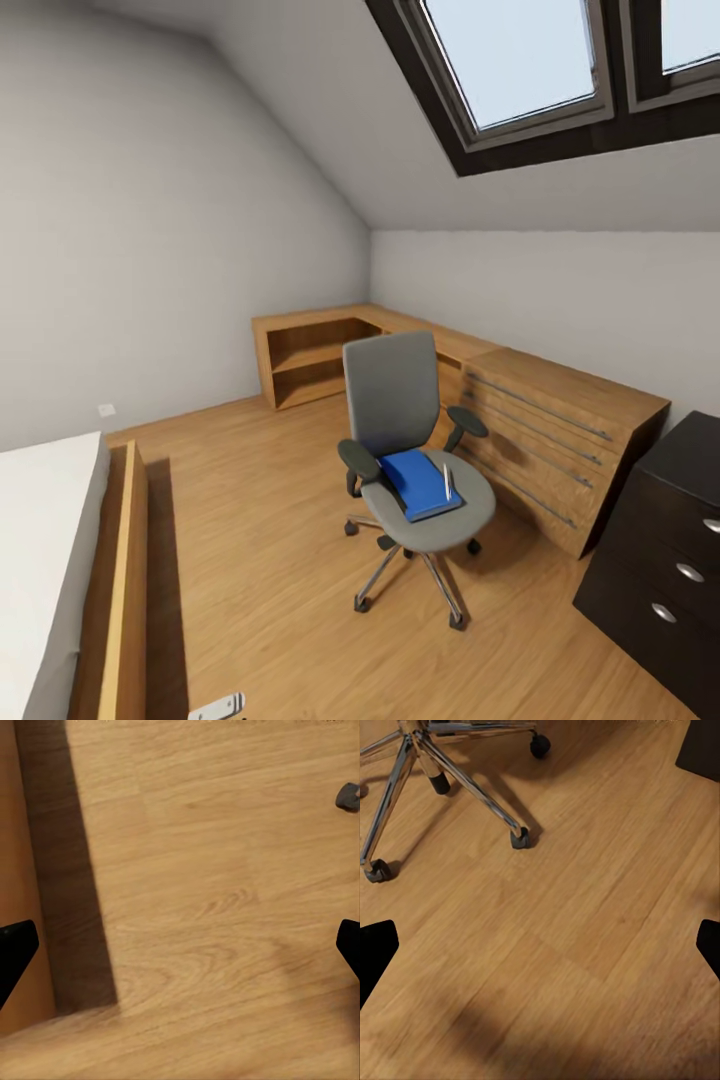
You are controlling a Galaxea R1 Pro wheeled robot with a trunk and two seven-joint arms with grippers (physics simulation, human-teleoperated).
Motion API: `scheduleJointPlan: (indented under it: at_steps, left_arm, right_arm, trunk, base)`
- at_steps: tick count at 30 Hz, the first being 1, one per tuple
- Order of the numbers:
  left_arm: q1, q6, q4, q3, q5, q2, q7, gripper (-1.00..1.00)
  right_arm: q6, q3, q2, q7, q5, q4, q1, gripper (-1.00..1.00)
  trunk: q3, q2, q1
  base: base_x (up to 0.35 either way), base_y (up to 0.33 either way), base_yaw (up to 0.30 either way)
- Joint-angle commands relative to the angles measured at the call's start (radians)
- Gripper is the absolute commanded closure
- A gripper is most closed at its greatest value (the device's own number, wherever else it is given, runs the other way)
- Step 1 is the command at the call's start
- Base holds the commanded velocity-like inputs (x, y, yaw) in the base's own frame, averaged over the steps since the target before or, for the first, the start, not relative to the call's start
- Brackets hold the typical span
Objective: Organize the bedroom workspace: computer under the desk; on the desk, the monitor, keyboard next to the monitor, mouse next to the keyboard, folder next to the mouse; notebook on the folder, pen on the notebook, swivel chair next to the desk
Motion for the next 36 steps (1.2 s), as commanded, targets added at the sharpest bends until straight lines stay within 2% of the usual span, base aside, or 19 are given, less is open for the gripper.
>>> scheduleJointPlan:
  at_steps: [1,36]
  left_arm:
    - [-0.001,-0.003,0.0,0.006,0.0,0.0,-0.001,-1.0]
    - [-0.001,-0.002,0.001,-0.009,0.0,-0.002,-0.003,-1.0]
  right_arm:
    - [-0.004,0.0,0.0,-0.001,-0.002,0.002,-0.001,-1.0]
    - [-0.004,0.0,0.0,-0.001,-0.001,0.002,-0.001,-1.0]
  trunk:
    - [0.002,0.007,-0.004]
    - [0.112,0.252,-0.138]
  base:
    - [0.0,0.0,0.0]
    - [0.0,0.0,0.0]
